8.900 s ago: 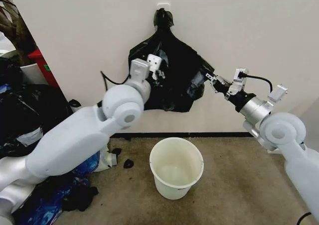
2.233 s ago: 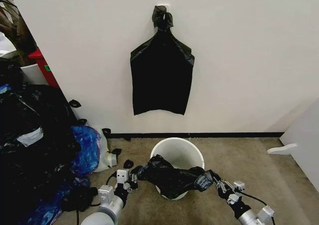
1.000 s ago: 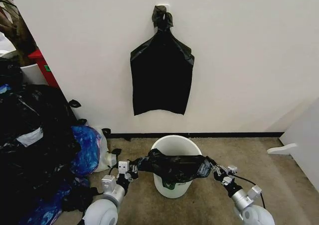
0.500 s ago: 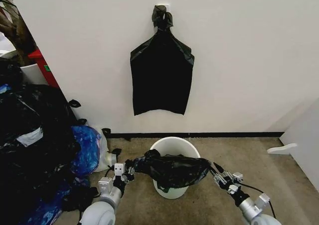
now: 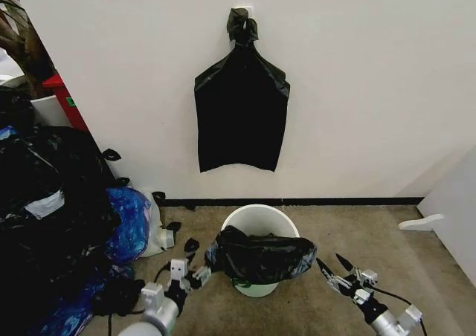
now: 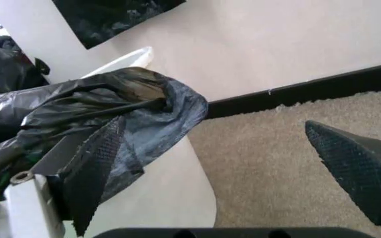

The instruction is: Place the garbage bag over the trash bin.

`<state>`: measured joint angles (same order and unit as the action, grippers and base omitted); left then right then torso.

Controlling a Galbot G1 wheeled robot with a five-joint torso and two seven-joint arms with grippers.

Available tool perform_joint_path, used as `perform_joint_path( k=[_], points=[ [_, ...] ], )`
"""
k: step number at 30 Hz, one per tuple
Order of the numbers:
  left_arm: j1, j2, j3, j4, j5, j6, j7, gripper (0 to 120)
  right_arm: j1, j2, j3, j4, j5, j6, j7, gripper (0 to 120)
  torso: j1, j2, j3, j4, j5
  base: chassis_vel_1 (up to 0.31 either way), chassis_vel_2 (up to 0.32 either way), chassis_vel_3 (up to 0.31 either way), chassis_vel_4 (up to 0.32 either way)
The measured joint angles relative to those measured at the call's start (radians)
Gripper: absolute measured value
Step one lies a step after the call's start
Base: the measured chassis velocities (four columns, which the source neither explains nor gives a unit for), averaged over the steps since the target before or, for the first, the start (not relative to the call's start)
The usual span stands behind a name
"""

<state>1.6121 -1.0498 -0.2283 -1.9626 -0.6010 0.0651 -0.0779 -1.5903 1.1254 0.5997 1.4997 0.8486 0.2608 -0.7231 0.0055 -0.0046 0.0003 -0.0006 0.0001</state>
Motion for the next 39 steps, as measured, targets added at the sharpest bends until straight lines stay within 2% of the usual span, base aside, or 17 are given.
perform_joint_path(
  k=[3, 10, 20, 23, 26, 29, 32, 36, 39],
  points=[
    [0.010, 0.002, -0.004, 0.021, 0.005, -0.020, 0.008, 98, -0.002, 0.005, 0.000, -0.006, 0.000, 0.010, -0.005, 100, 0.000, 0.000, 0.000, 0.0001, 0.0000, 0.000, 0.000, 0.000, 0.000],
    [0.002, -0.004, -0.008, 0.073, 0.000, -0.047, 0.004, 100, -0.006, 0.013, -0.003, -0.015, -0.002, 0.023, -0.006, 100, 0.000, 0.000, 0.000, -0.0001, 0.0000, 0.000, 0.000, 0.000, 0.000],
    [0.055, 0.000, -0.023, 0.063, 0.001, -0.072, 0.037, 100, -0.033, 0.011, 0.000, 0.007, -0.004, 0.040, -0.012, 100, 0.000, 0.000, 0.000, 0.0000, 0.0000, 0.000, 0.000, 0.000, 0.000],
    [0.113, 0.001, -0.042, 0.011, 0.026, -0.102, 0.066, 100, -0.088, -0.002, 0.019, 0.072, -0.002, 0.050, 0.010, 100, 0.000, 0.000, 0.000, 0.0000, 0.0002, 0.000, 0.000, 0.000, 0.000],
    [0.137, -0.004, -0.048, -0.021, 0.055, -0.141, 0.075, 100, -0.132, -0.014, 0.045, 0.145, 0.000, 0.018, 0.063, 100, 0.000, 0.000, 0.000, 0.0000, 0.0004, 0.000, 0.000, 0.000, 0.000],
    [0.159, -0.016, -0.055, -0.059, 0.131, -0.196, 0.073, 100, -0.182, -0.031, 0.090, 0.268, 0.018, -0.050, 0.142, 100, 0.000, 0.000, 0.000, -0.0005, -0.0005, 0.000, 0.000, 0.000, 0.000],
    [0.185, -0.022, -0.072, -0.132, 0.224, -0.237, 0.048, 100, -0.189, -0.054, 0.158, 0.417, 0.031, -0.119, 0.243, 100, 0.000, 0.000, 0.000, 0.0005, 0.0001, 0.000, 0.000, 0.000, 0.000],
    [0.188, -0.017, -0.098, -0.182, 0.238, -0.241, 0.036, 100, -0.171, -0.067, 0.188, 0.489, 0.035, -0.168, 0.316, 100, 0.000, 0.000, 0.000, -0.0006, -0.0003, 0.000, 0.000, 0.000, 0.000],
    [0.179, -0.010, -0.145, -0.267, 0.210, -0.214, -0.029, 100, -0.095, -0.105, 0.192, 0.587, 0.035, -0.312, 0.469, 100, 0.000, 0.000, 0.000, 0.0008, 0.0002, 0.000, 0.000, 0.000, 0.000]
  ],
)
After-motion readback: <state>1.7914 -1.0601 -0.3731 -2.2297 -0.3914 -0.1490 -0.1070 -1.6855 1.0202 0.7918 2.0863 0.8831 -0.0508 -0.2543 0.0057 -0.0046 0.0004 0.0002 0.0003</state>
